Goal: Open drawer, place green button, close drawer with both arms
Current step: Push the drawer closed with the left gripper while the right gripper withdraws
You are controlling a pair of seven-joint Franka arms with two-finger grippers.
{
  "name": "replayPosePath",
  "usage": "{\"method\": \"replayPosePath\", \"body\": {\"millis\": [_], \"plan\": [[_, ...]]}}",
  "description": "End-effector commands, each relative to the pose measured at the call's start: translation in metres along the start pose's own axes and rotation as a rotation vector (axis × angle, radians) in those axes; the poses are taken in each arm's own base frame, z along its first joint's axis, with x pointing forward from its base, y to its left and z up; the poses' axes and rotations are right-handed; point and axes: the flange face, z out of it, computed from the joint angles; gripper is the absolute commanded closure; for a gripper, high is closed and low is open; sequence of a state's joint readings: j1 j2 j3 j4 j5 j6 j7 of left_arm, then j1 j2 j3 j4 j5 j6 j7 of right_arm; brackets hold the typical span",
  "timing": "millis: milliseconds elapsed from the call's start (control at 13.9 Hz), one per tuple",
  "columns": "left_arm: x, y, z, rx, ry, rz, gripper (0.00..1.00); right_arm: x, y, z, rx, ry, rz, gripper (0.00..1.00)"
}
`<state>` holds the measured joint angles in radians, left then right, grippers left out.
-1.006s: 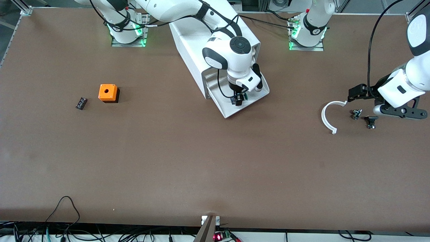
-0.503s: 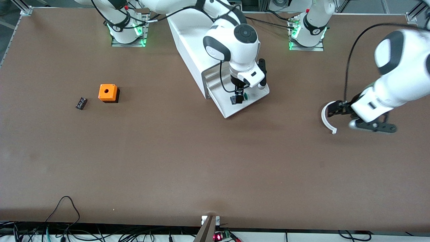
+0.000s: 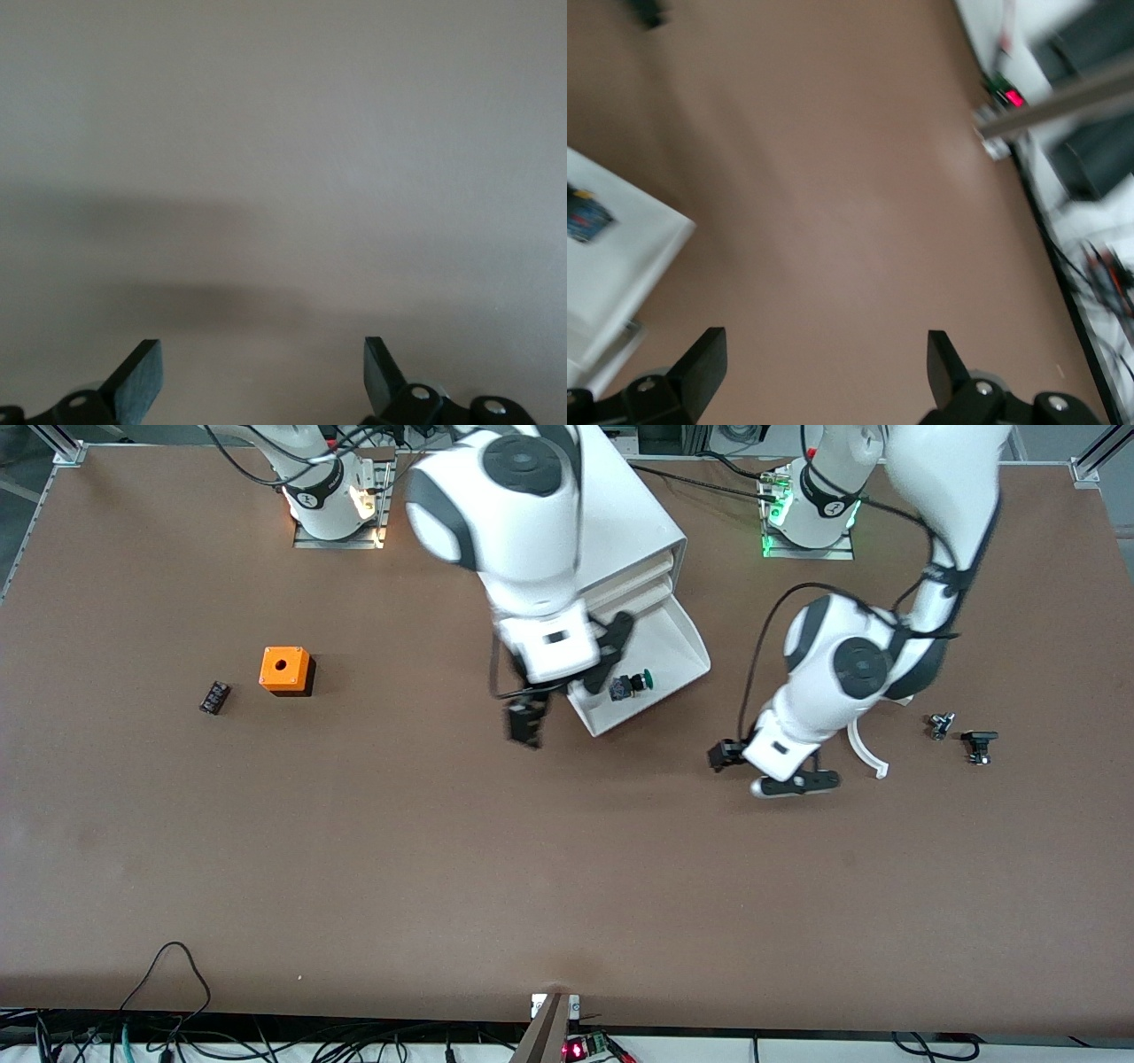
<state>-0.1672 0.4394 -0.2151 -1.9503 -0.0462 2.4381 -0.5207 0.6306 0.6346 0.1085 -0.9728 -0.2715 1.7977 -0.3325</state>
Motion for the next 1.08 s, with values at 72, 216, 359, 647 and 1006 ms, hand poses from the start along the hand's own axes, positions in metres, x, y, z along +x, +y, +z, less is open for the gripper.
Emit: {"method": "replayPosePath", "body": {"millis": [72, 216, 359, 647, 1006], "plan": [[-0.042, 0.026, 0.042, 0.031, -0.075, -0.069, 0.0, -0.07, 0.07, 0.021, -0.009, -0.176, 0.342, 0.0], [-0.097, 0.053, 0.061, 0.041, -0.149, -0.003, 0.0, -0.113, 0.099, 0.039, -0.036, -0.266, 0.548, 0.0], [-0.134, 0.066, 0.063, 0.058, -0.183, -0.01, 0.0, -0.145, 0.122, 0.056, -0.013, -0.304, 0.755, 0.0], [-0.194, 0.091, 0.056, 0.076, -0.213, -0.051, 0.0, -0.214, 0.175, 0.076, 0.079, -0.322, 0.977, 0.0], [-0.245, 0.116, 0.053, 0.082, -0.244, -0.062, 0.0, -0.29, 0.23, 0.044, 0.051, -0.309, 1.167, 0.0]]}}
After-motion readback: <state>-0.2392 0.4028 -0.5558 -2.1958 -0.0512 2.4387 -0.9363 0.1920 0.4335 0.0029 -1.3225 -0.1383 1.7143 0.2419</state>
